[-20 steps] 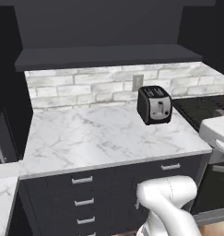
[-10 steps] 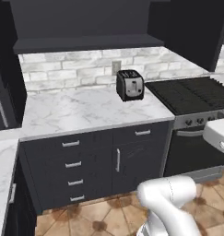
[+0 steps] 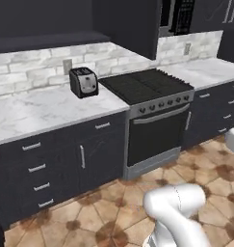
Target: Retrieve the shaker from the cabinet and place it next the steak on a plate on the dining table.
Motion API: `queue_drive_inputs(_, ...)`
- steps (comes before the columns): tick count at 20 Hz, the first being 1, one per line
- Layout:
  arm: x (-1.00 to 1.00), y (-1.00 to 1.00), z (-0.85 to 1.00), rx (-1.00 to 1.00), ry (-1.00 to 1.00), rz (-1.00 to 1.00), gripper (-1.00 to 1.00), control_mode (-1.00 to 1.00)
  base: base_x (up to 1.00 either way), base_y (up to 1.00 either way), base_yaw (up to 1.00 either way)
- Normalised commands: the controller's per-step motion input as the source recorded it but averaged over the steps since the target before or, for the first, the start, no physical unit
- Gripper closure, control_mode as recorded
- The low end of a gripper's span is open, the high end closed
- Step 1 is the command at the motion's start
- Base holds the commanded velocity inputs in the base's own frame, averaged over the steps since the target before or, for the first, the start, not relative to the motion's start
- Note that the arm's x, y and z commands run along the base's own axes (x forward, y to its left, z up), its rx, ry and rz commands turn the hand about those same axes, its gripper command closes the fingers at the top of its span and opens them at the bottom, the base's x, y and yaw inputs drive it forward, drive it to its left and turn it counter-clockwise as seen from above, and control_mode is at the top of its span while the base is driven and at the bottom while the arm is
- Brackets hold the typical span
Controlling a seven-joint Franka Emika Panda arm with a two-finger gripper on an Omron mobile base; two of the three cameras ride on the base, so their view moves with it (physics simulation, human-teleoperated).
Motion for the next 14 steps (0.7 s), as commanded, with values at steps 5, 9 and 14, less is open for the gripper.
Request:
queue_drive_inputs(5, 0.00, 0.00, 0.00, 0.00, 0.00, 0.00, 1.00, 1.00, 0.00, 0.00, -1.00)
queue_drive_inputs(9, 0.00, 0.00, 0.00, 0.00, 0.00, 0.00, 1.00, 1.00, 0.00, 0.00, -1.00)
queue_drive_inputs(14, 0.00, 0.00, 0.00, 0.00, 0.00, 0.00, 1.00, 1.00, 0.00, 0.00, -1.00)
